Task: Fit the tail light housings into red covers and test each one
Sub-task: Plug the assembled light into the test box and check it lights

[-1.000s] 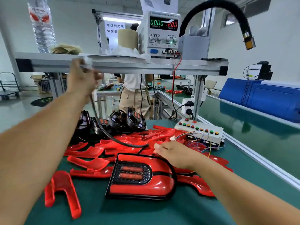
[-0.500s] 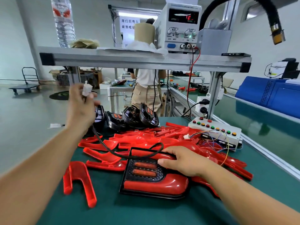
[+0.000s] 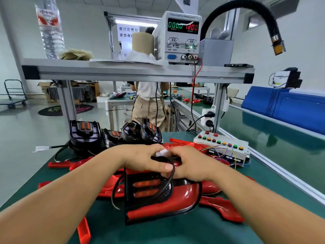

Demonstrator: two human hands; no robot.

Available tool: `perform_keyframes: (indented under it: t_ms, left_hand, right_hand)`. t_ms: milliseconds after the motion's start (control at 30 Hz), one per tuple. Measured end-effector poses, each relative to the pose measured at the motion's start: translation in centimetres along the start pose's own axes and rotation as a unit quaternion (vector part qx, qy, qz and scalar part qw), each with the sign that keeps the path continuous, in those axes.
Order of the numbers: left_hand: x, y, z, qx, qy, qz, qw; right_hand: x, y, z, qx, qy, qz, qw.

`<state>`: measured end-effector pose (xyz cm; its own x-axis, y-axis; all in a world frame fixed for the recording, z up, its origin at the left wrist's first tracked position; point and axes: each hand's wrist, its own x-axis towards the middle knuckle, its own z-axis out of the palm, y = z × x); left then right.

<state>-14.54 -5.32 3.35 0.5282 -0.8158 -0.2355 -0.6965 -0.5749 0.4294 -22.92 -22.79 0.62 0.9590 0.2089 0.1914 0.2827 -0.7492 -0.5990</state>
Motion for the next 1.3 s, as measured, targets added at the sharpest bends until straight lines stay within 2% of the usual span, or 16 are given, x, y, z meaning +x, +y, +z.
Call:
perform_keyframes:
  t_ms: [133,333,400,433,500,567,600,733,833,900,967,1000,1100,1167,1233,1300]
  left_hand:
    - [-0.6,-0.2,-0.6,-0.186,-0.039,0.003,0.982]
    - [-0.9,-0.4,0.1,-0.398,0.023,0.032,0.916]
    - [-0.9,-0.8,0.3,-0.456,0.067,0.032,0.887]
    - [-0.8,-0.8,0.5,-0.486,0.104,0.028,0.867]
    - [-0.4,-0.6,1.1,-0.532,0.195,0.011,0.824]
    - [0.4,0.1,2.0,-0.561,0.268,-0.010,0.783]
    - [0.8,0.5,2.5,-0.575,0.291,-0.018,0.765]
    - [1.6,1.6,4.3,-0.603,0.322,-0.039,0.729]
    - [1.5,1.4,4.3,-0.616,0.299,-0.052,0.727]
    - [1.6,0.7,3.6,-0.606,0.330,-0.058,0.721]
    - [1.5,0.0,2.6,-0.598,0.371,-0.076,0.707]
    - [1.4,-0.3,2.1,-0.621,0.377,-0.079,0.683]
    - [1.2,-1.8,1.4,-0.731,0.345,-0.080,0.583]
    - [1.2,-2.6,1.7,-0.777,0.307,-0.092,0.542]
    - [1.6,-2.6,2.4,-0.790,0.276,-0.117,0.535]
    - [2.3,-1.9,3.1,-0.774,0.258,-0.150,0.558]
  right_hand:
    - [0.4,-1.1,-3.1,-0.019,-0.010,0.028,0.999]
    - [0.6,-2.1,-6.6,-0.049,0.008,0.039,0.998]
    - [-0.1,-1.2,-7.1,0.057,0.103,0.054,0.992]
    - [-0.6,-0.6,-6.6,0.127,0.185,0.065,0.972]
    - [-1.2,0.2,-4.1,0.292,0.312,0.113,0.897]
    - [-1.3,0.1,-0.4,0.464,0.273,0.146,0.830]
    - [-1.2,-0.2,1.3,0.502,0.243,0.150,0.816]
    - [-0.8,-0.5,4.0,0.549,0.292,0.139,0.771]
    - [-0.9,-0.2,3.9,0.512,0.306,0.149,0.789]
    - [-0.9,0.1,3.7,0.487,0.315,0.163,0.798]
    - [-1.0,0.1,3.2,0.511,0.315,0.165,0.783]
    - [-1.0,0.0,2.8,0.538,0.312,0.165,0.766]
    - [-1.2,-0.5,1.5,0.614,0.297,0.169,0.712]
    - [-1.3,-0.8,0.8,0.656,0.279,0.167,0.682]
    - [-1.5,-1.5,0.4,0.693,0.255,0.150,0.657]
    - [-1.6,-2.5,0.1,0.712,0.229,0.125,0.651]
